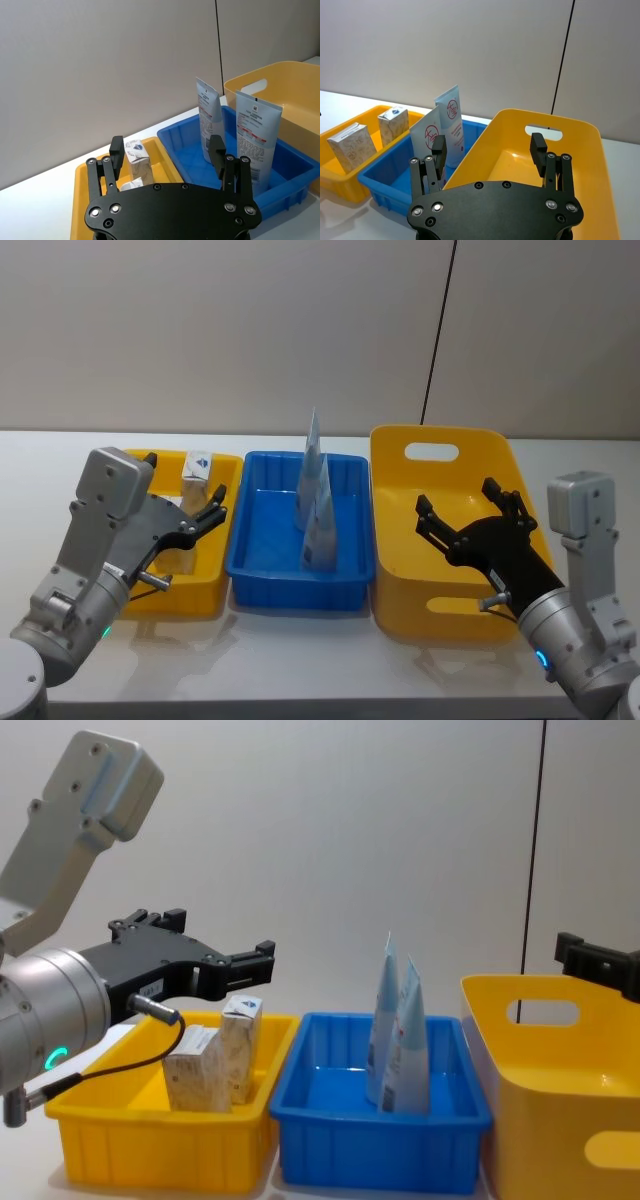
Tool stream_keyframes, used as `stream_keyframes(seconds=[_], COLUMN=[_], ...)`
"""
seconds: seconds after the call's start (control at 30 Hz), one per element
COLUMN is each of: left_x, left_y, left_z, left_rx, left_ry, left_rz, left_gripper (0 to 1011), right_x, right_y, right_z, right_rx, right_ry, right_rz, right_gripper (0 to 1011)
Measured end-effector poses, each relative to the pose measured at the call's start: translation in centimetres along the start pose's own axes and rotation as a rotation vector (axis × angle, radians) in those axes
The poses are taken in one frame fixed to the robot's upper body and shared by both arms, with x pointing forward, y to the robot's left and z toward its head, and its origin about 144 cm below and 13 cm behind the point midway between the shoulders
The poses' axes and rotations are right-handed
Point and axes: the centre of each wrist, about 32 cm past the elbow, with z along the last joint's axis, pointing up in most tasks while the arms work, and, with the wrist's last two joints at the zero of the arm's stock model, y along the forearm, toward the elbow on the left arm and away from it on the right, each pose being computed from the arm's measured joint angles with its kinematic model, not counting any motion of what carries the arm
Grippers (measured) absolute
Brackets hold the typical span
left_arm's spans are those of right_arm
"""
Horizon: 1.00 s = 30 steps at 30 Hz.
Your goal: Bimanual collaborative sorting of washing and personal care products
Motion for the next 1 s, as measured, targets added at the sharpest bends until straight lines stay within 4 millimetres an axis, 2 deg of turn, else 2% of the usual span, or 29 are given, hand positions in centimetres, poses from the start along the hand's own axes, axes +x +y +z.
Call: stream_keyframes(seconds=[1.0], left_x=[0.0], left_y=[0.0], left_z=[0.0], left_rx=[0.0], left_ry=[0.0], left_rz=[0.0], left_gripper=[1001], right_x=[0.0], right_y=[0.0], right_z=[0.0], right_rx=[0.0], right_ry=[0.0], right_rz=[0.0], right_gripper=[1002])
